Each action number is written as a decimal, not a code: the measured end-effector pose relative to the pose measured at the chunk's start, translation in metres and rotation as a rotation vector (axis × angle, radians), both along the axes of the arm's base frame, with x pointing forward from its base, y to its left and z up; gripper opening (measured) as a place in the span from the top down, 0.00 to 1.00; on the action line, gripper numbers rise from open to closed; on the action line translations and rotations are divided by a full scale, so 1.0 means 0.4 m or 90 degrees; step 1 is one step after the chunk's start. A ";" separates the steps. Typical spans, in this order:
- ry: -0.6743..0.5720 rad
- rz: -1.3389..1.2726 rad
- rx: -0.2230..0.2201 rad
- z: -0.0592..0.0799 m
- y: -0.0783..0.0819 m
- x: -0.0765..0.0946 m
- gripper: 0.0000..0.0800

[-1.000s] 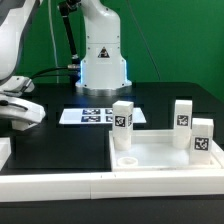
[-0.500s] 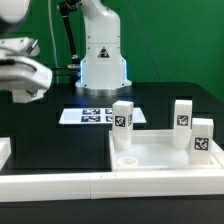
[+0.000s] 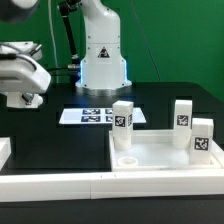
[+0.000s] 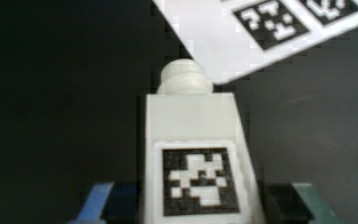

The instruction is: Assemble square table

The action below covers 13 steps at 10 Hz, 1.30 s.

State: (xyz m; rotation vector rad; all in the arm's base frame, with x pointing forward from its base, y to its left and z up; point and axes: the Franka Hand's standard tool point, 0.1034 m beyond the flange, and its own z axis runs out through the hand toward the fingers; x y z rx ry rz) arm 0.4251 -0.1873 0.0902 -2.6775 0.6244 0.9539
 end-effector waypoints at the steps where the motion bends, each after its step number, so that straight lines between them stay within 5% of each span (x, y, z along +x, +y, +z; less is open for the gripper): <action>1: -0.053 0.012 -0.028 0.052 0.036 0.075 0.64; 3: -0.135 0.045 -0.064 0.124 0.122 0.162 0.64; 8: -0.345 0.045 -0.165 0.123 0.118 0.208 0.64; 11: -0.483 0.039 -0.226 0.192 0.241 0.345 0.64; 13: -0.557 0.022 -0.250 0.244 0.282 0.409 0.64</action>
Offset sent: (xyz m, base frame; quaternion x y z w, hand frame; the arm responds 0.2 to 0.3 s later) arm 0.0105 0.0089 0.0429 -0.0887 0.1756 -0.0094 0.9804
